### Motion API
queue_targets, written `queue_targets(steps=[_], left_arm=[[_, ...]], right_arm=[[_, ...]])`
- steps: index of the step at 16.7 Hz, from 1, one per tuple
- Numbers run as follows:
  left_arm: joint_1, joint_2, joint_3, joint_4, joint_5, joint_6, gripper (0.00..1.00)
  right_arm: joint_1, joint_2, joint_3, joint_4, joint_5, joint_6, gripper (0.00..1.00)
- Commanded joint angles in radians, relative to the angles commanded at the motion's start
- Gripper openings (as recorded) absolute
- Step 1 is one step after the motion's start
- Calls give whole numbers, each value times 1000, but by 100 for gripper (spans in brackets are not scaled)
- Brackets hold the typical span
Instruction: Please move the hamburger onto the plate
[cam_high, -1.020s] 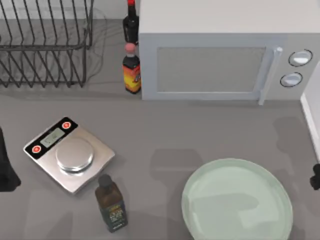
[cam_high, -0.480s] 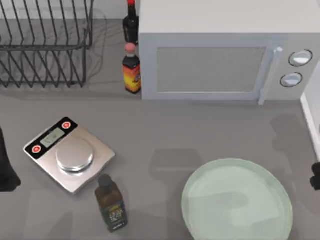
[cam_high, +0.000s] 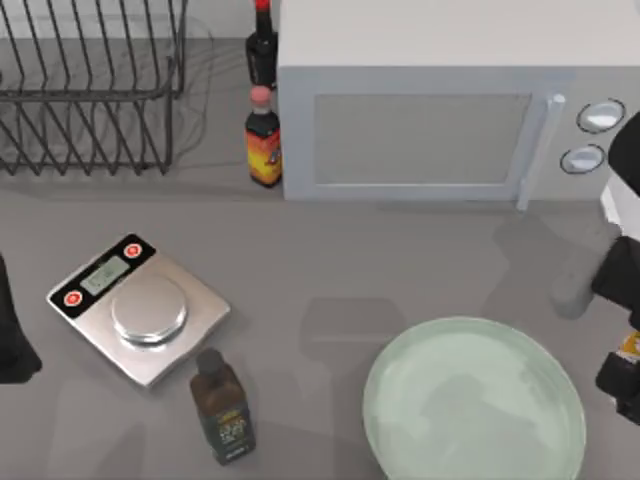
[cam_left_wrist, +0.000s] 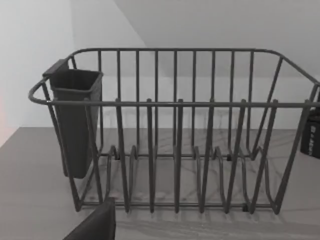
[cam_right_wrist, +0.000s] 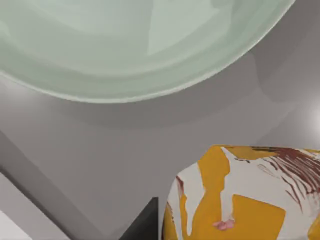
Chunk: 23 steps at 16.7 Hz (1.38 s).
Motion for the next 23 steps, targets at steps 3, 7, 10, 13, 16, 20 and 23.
queue_targets(steps=[3,7,10,13,16,20,23], left_arm=[[0,0,0,0,0,0,100],[0,0,0,0,0,0,100],[0,0,0,0,0,0,100],[0,0,0,0,0,0,100],[0,0,0,0,0,0,100],[0,0,0,0,0,0,100],[0,0,0,0,0,0,100]], right_arm=[[66,69,40,-6,-5,-378,0],[157,156,87,-5,-13,-897,0],[220,204,118,6,-18,-1251,0],[272,231,143,30,-20,-1537,0],[308,237,158,60,-20,-1732,0],[330,234,167,84,-18,-1845,0],[330,234,168,84,-18,-1847,0]])
